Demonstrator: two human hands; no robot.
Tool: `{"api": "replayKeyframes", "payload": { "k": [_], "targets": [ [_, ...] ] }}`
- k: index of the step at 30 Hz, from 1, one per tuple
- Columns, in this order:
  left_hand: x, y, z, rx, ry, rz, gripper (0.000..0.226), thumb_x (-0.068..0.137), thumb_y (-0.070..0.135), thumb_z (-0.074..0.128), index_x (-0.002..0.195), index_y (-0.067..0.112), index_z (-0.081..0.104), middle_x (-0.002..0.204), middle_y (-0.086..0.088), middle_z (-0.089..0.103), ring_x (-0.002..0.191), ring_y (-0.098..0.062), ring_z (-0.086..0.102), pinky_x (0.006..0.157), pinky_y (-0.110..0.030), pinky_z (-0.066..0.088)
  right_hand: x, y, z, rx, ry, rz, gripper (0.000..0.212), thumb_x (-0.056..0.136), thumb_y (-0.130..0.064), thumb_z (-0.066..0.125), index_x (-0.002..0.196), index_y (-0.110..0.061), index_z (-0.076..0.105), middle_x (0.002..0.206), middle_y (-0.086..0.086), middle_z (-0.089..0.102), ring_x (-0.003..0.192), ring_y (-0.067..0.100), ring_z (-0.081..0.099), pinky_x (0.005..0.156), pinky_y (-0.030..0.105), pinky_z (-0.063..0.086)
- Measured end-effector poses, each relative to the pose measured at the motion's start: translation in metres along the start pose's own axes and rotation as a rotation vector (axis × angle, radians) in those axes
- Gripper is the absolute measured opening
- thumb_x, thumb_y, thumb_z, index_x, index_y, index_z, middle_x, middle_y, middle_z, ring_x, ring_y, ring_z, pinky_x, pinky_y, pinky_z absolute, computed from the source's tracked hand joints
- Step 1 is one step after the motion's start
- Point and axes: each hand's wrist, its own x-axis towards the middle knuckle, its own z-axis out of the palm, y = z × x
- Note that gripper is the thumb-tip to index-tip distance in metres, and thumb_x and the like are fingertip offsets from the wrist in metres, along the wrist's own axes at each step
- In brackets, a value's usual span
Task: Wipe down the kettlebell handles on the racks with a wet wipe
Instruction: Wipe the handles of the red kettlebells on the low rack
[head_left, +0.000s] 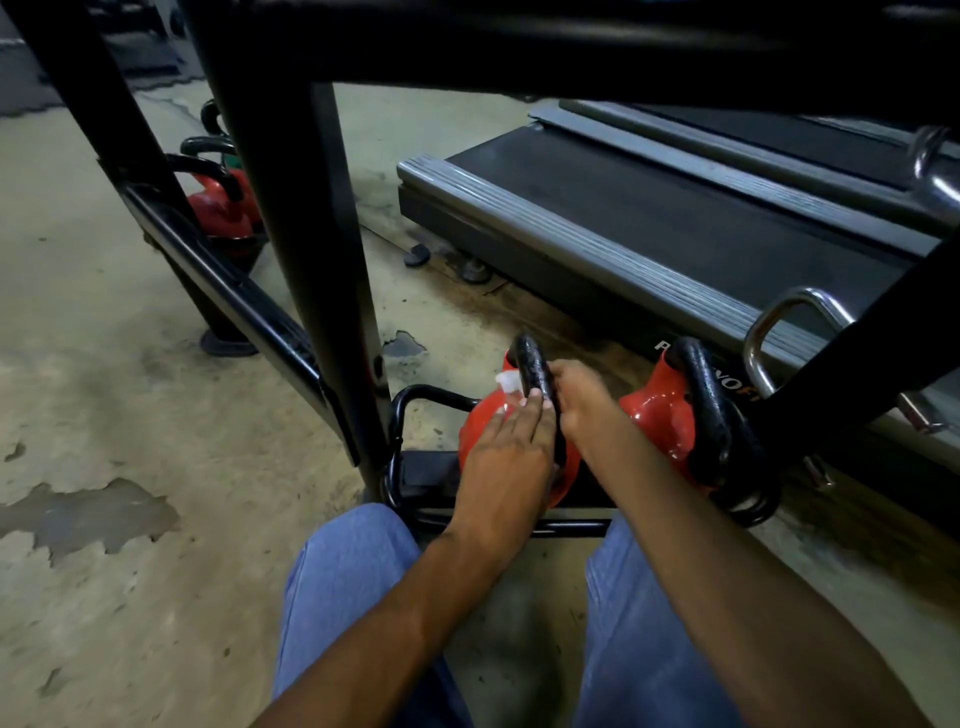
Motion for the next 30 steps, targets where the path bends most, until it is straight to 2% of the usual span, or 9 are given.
{"api": "replayKeyframes", "payload": {
  "k": [4, 8, 13, 17, 19, 21, 23, 26, 30],
  "targets": [
    [0.001, 0.000, -0.002, -0.023, -0.001, 0.013, 0.076, 0.092, 0.036, 0.066, 0.154, 0.006, 0.034, 0.159, -0.013, 0.035, 0.146, -0.021, 0.036, 0.121, -0.034, 0.019, 0.015, -0.013, -0.002, 0.144, -0.108, 0.119, 0.044, 0.104, -0.008, 0.020, 0.121, 0.011, 0.055, 0.080, 0.028, 0.073, 0.061, 0.034, 0.074, 0.047, 0.036, 0.059],
    [-0.001, 0.001, -0.001, -0.032, -0.018, 0.023, 0.075, 0.094, 0.037, 0.064, 0.155, 0.007, 0.031, 0.161, -0.013, 0.032, 0.149, -0.022, 0.031, 0.124, -0.037, 0.022, 0.001, -0.003, -0.021, -0.028, -0.138, 0.135, 0.045, 0.104, -0.013, 0.023, 0.103, 0.006, 0.064, 0.078, 0.016, 0.075, 0.060, 0.023, 0.073, 0.055, 0.026, 0.060],
    [0.002, 0.000, -0.001, -0.016, -0.028, 0.025, 0.074, 0.097, 0.034, 0.060, 0.157, 0.006, 0.026, 0.163, -0.014, 0.027, 0.149, -0.022, 0.030, 0.124, -0.038, 0.020, 0.013, -0.012, -0.006, 0.015, -0.069, 0.091, 0.041, 0.103, -0.011, 0.027, 0.099, 0.010, 0.062, 0.079, 0.023, 0.073, 0.060, 0.029, 0.072, 0.054, 0.032, 0.059],
    [-0.005, 0.001, 0.002, -0.013, 0.004, 0.035, 0.067, 0.090, 0.019, 0.068, 0.149, 0.002, 0.042, 0.155, -0.018, 0.041, 0.141, -0.025, 0.045, 0.120, -0.038, 0.029, 0.008, 0.031, -0.021, -0.392, 0.219, -0.535, 0.025, 0.094, -0.026, 0.058, 0.085, -0.008, 0.072, 0.083, 0.022, 0.069, 0.072, 0.024, 0.065, 0.066, 0.041, 0.054],
    [-0.014, 0.000, 0.008, -0.036, 0.026, 0.068, 0.064, 0.090, 0.019, 0.066, 0.148, 0.002, 0.044, 0.154, -0.018, 0.043, 0.140, -0.025, 0.046, 0.119, -0.039, 0.032, -0.007, 0.037, -0.029, -0.685, 0.210, -0.848, 0.021, 0.100, -0.024, 0.059, 0.107, -0.018, 0.079, 0.105, -0.007, 0.076, 0.097, 0.005, 0.069, 0.086, 0.022, 0.054],
    [-0.025, 0.000, 0.013, -0.043, 0.034, 0.102, 0.066, 0.090, 0.016, 0.066, 0.150, 0.004, 0.041, 0.157, -0.016, 0.038, 0.143, -0.025, 0.042, 0.117, -0.041, 0.036, -0.003, 0.018, -0.025, -0.913, 0.110, -1.000, 0.028, 0.102, -0.012, 0.056, 0.122, -0.016, 0.075, 0.126, -0.012, 0.065, 0.120, -0.001, 0.059, 0.103, 0.009, 0.041],
    [-0.035, 0.000, 0.016, -0.037, 0.018, 0.106, 0.072, 0.088, 0.015, 0.070, 0.152, 0.005, 0.039, 0.159, -0.015, 0.034, 0.144, -0.025, 0.039, 0.117, -0.041, 0.037, 0.009, -0.009, -0.018, -1.154, -0.034, -1.021, 0.029, 0.100, -0.010, 0.053, 0.116, -0.015, 0.076, 0.134, -0.002, 0.067, 0.126, 0.010, 0.060, 0.108, 0.019, 0.042],
    [-0.039, 0.000, 0.015, -0.038, 0.015, 0.107, 0.078, 0.085, 0.024, 0.076, 0.152, 0.005, 0.039, 0.159, -0.015, 0.034, 0.144, -0.026, 0.040, 0.115, -0.043, 0.039, 0.011, -0.038, -0.015, -1.497, -0.245, -1.028, 0.027, 0.096, -0.022, 0.048, 0.099, -0.017, 0.075, 0.113, 0.001, 0.073, 0.110, 0.019, 0.068, 0.097, 0.042, 0.052],
    [-0.044, 0.003, 0.015, -0.037, 0.023, 0.127, 0.076, 0.082, 0.022, 0.076, 0.149, 0.004, 0.044, 0.157, -0.016, 0.038, 0.142, -0.027, 0.043, 0.114, -0.043, 0.040, -0.012, -0.046, -0.034, -1.962, -0.705, -1.092, 0.033, 0.098, -0.028, 0.043, 0.112, -0.018, 0.071, 0.123, 0.002, 0.067, 0.129, 0.018, 0.056, 0.115, 0.046, 0.040]
  ]
}}
